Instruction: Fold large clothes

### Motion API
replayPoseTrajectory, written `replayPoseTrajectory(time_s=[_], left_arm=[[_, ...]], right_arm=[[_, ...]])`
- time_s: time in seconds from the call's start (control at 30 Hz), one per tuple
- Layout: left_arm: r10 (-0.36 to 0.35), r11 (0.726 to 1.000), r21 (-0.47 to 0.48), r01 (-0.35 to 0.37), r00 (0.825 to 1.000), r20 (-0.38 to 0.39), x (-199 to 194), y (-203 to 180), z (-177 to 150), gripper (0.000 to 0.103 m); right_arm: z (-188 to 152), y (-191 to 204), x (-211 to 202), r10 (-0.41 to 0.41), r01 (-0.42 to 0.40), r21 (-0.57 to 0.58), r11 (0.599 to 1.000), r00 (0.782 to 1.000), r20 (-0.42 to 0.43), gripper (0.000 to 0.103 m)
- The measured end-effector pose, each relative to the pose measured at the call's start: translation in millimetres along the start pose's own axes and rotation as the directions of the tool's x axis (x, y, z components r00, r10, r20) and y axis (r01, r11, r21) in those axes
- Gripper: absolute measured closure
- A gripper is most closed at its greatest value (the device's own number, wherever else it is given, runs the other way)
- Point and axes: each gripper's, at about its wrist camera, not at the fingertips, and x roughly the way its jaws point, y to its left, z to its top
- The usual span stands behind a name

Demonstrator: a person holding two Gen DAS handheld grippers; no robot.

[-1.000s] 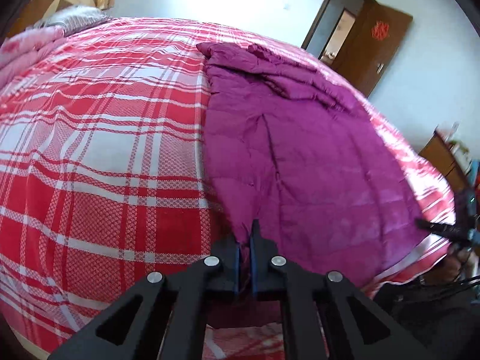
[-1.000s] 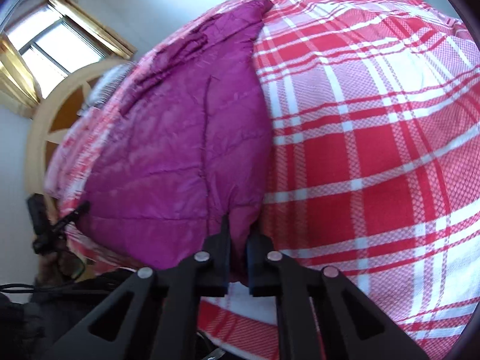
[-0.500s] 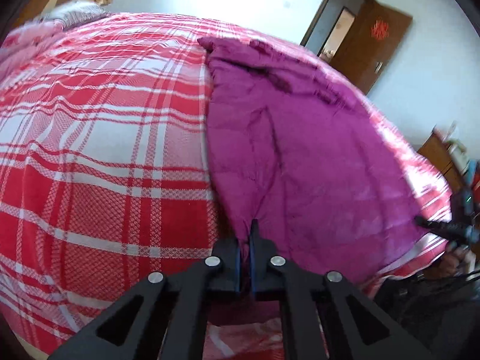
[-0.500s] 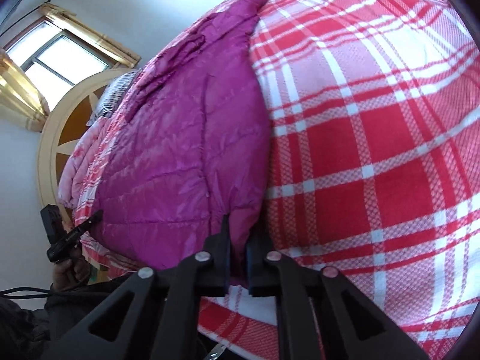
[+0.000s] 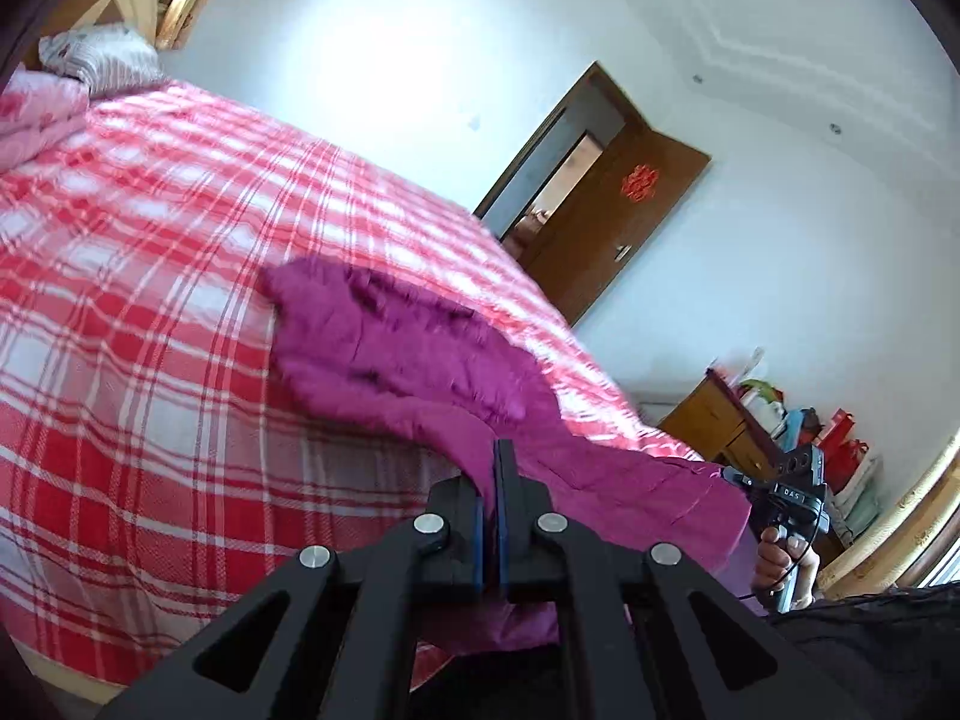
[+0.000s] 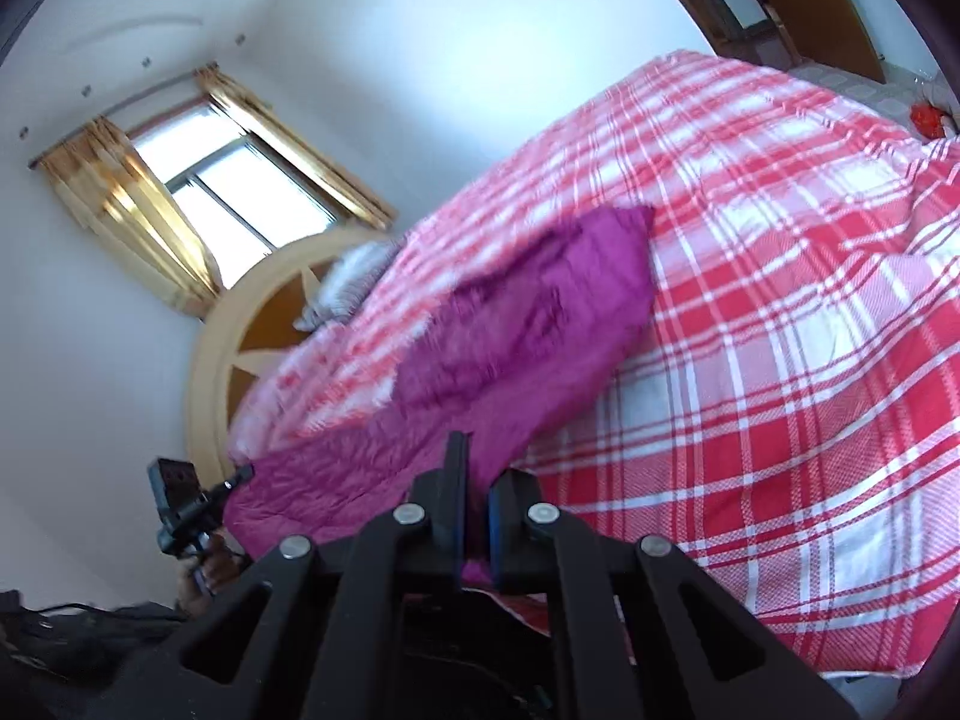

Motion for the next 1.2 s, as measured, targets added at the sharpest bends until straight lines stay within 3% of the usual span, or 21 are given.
replayPoseTrajectory(time_s=[0.2,0.43,0.67,0.87,0.97,1.1,1.17,1.2], left_arm=[[-0.028,0.998,-0.057,0.027,0.999,-0.017,18,17,25,0.101],[-0.052,0.99,-0.136,0.039,0.994,-0.092,81,61,79,0.101],[0.022,0.982,-0.179,-0.057,0.982,-0.189,176,115,122,0.1],[0.129,0.952,-0.234,-0.199,0.951,-0.281,240,158,131,0.098],[0.148,0.942,-0.244,-0.23,0.939,-0.311,247,167,130,0.097],[0.149,0.96,-0.193,-0.205,0.952,-0.267,227,164,139,0.093],[0.201,0.955,-0.168,-0.244,0.95,-0.239,216,166,144,0.093],[0.274,0.939,-0.151,-0.308,0.938,-0.211,206,167,147,0.084]], right_arm=[[19,9,0,0.029,-0.029,-0.001,1.0,0.999,0.033,0.095],[86,-10,52,0.031,-0.033,0.045,0.998,0.999,0.043,0.095],[148,-58,136,-0.078,0.08,0.137,0.987,0.997,-0.018,0.095],[171,-101,196,-0.162,0.175,0.179,0.968,0.983,-0.082,0.095],[174,-119,217,-0.177,0.196,0.199,0.96,0.978,-0.108,0.095],[176,-135,232,-0.176,0.203,0.224,0.953,0.975,-0.133,0.095],[176,-138,237,-0.175,0.203,0.22,0.954,0.975,-0.14,0.095],[176,-138,238,-0.178,0.206,0.216,0.955,0.974,-0.141,0.095]])
